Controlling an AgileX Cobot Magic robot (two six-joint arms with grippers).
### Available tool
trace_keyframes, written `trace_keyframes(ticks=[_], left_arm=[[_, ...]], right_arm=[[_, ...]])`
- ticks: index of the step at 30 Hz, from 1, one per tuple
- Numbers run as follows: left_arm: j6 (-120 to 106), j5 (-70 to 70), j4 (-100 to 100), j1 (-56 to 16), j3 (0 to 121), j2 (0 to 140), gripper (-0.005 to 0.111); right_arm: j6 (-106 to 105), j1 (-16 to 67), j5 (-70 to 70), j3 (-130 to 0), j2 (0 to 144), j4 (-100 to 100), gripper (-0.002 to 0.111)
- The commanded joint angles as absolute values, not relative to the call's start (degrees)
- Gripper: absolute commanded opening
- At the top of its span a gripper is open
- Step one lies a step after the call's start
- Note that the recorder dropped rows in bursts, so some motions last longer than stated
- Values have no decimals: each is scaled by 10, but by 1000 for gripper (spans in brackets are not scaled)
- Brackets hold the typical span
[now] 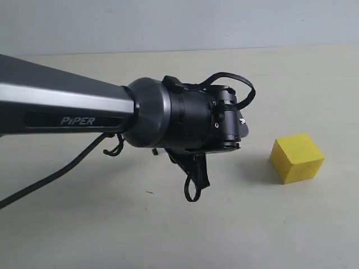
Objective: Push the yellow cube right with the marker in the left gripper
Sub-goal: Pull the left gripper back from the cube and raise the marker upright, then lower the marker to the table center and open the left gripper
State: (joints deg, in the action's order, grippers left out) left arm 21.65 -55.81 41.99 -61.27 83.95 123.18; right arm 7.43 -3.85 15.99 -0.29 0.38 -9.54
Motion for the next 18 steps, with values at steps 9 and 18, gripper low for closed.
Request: trace_keyframes(ticks=[9,18], left_arm=[[452,-645,155,-514,842,1175,0],[440,-577,-13,-486,842,1177,0]], right_arm=[[77,-36,153,0,0,-96,0],[77,-36,153,0,0,-96,0]])
